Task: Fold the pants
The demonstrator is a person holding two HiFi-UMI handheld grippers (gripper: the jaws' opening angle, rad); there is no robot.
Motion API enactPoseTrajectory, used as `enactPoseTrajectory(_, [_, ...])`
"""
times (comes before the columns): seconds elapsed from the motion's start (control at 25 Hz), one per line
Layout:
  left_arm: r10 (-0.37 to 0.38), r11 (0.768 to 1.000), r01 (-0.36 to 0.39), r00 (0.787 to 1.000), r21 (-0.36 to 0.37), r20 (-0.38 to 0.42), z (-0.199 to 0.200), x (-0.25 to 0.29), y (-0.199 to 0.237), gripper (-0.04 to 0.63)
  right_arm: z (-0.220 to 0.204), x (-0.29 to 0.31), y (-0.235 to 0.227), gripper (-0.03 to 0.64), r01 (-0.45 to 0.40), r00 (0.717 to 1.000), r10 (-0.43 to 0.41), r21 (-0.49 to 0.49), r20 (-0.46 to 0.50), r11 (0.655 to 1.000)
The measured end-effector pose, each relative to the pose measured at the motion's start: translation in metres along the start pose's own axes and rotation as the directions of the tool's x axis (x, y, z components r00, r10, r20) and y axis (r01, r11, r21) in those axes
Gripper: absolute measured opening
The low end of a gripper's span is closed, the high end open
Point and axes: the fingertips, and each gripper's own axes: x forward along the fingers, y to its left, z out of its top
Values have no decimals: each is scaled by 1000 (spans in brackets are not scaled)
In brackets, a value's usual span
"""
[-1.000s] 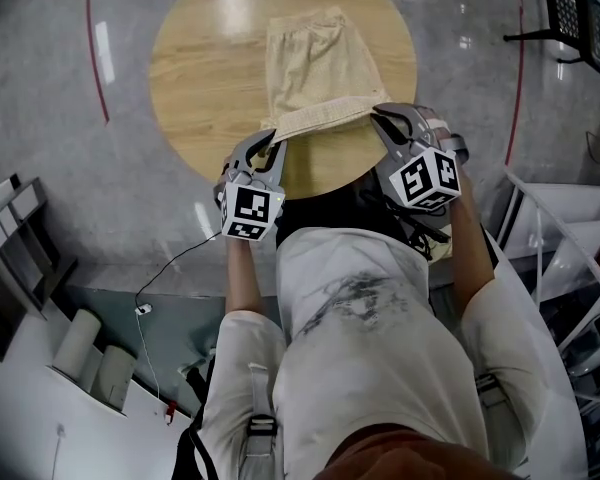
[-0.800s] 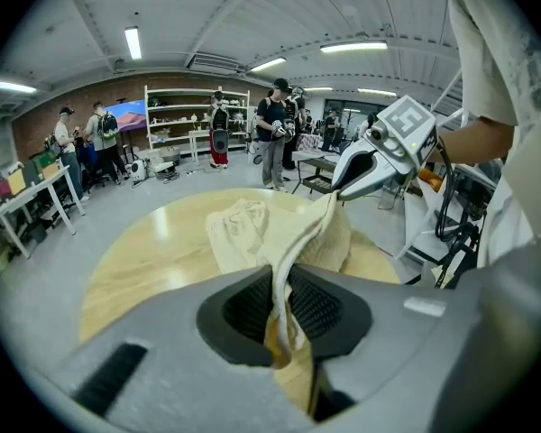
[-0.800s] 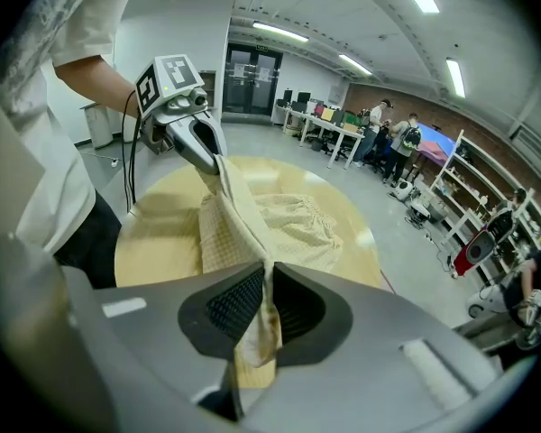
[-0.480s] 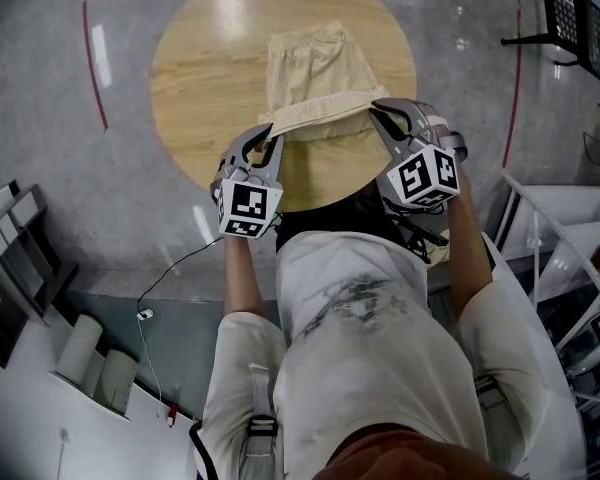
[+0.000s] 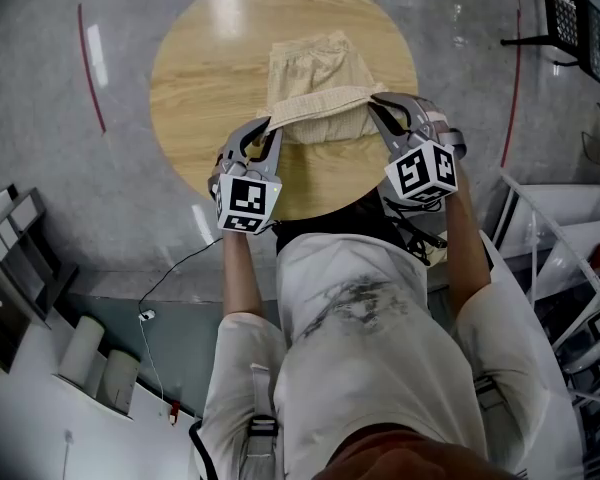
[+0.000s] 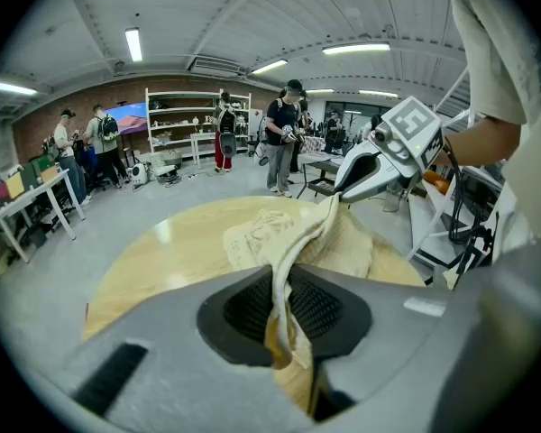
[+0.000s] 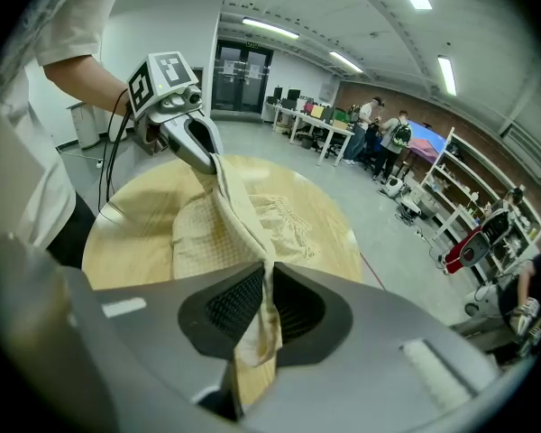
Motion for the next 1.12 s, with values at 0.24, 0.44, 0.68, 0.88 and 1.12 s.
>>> enactPoseTrajectory(0.24, [8,1000,-8,1000,0,3,8,9,16,49,5,11,-16,44,9,1000,-9,2,-6,1000])
enactPoseTrajectory(0.44, [16,1000,-16,1000,4,-2,10,17,30,52,7,22,-24,46,22,1000,-22,4,-16,1000])
enactPoseTrajectory(0.68, [47,999,-47,999,-4,-19,7,33,45,64,5,37,-33,52,39,999,-38,16,-37,999])
enactPoseTrajectory(0.88, [82,997,-82,996,-9,-18,8,41,57,91,5,47,-39,61,65,997,-64,9,-51,998])
enactPoseTrajectory(1.12, [106,994,-106,994,-13,-9,15,49,69,121,7,53,-52,87,93,995,-92,16,-44,996])
